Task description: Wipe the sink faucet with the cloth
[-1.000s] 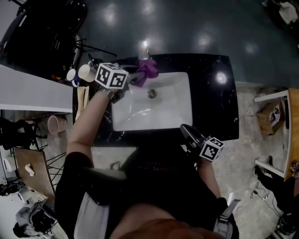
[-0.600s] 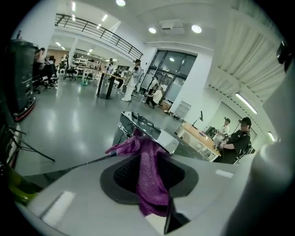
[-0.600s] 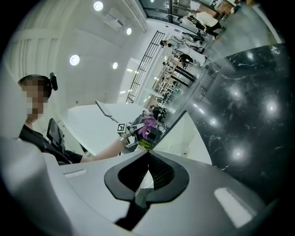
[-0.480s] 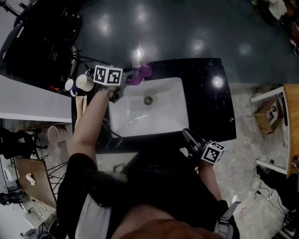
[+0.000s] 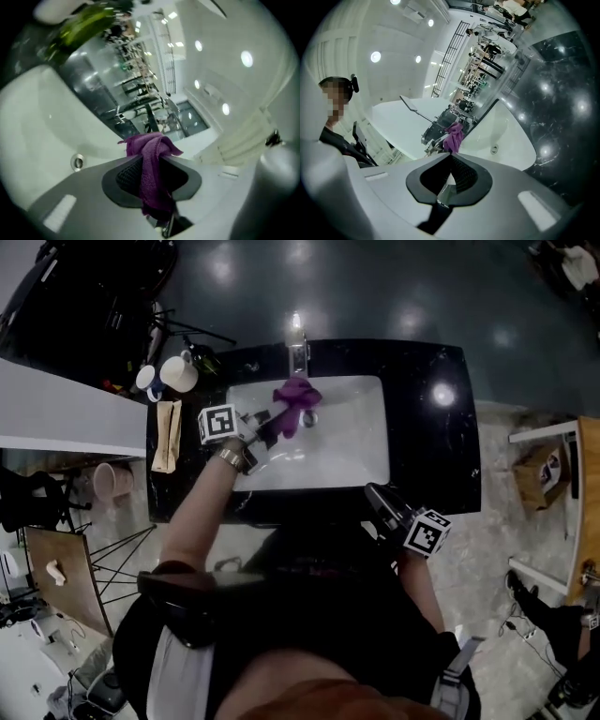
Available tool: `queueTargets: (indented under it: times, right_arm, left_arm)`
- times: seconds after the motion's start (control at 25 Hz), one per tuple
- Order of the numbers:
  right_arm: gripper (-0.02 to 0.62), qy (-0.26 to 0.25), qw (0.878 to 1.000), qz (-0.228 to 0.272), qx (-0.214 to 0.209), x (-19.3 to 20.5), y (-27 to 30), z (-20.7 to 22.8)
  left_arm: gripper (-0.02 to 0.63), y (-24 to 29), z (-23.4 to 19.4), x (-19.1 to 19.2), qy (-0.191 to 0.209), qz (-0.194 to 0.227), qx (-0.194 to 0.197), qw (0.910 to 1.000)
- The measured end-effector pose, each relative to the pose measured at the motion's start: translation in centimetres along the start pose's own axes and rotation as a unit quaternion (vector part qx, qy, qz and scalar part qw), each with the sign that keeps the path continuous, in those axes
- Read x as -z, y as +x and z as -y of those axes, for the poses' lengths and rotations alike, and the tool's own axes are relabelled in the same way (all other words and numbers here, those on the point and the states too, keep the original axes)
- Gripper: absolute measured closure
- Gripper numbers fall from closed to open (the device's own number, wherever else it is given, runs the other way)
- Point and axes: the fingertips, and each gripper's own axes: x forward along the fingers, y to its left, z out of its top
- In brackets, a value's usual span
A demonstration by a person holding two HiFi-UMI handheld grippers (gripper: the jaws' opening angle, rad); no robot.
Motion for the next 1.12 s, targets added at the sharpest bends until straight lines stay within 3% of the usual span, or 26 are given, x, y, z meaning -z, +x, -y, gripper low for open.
queueTargets:
  times: [0.04, 0.12, 0.36, 0.52, 0.84, 1.0, 1.12]
  right_arm:
    - [0.583, 0.003, 1.000, 0.001, 0.003, 0.0, -0.2, 0.2]
    - [0.583, 0.008, 1.000, 0.003, 0.012, -0.1, -0.7, 0.7]
    - [0.583, 0.019, 0.999, 0.016, 0.043, -1.4, -2.5, 2.7]
    - [0.583, 0.032, 0.997, 0.025, 0.064, -2.4, -3.8, 4.3]
    - [0.583, 0.041, 0.998, 0.005, 0.049, -3.2, -2.8, 5.1]
    - [0.583, 0.032, 0.999, -0.014, 0.031, -2.5, -0.9, 4.2]
    - [0.583, 0.030, 0.999, -0.021, 0.022, -1.8, 0.2, 3.4]
  left_arm:
    - [0.503, 0.3, -0.9, -0.3, -0.059, 0.035, 0.019, 0.9975]
    - [0.505, 1.2, -2.5, -1.4, -0.124, 0.087, 0.044, 0.9876]
    - [0.508, 4.5, -4.8, -6.7, -0.191, 0.172, 0.089, 0.9623]
    - [0.509, 6.5, -5.1, -9.8, -0.189, 0.184, 0.106, 0.9587]
    - [0.509, 6.0, -4.4, -9.2, -0.179, 0.172, 0.124, 0.9607]
    - [0.509, 3.4, -2.6, -8.6, -0.148, 0.159, 0.137, 0.9665]
    - [0.509, 0.1, 0.4, -8.8, -0.114, 0.163, 0.173, 0.9645]
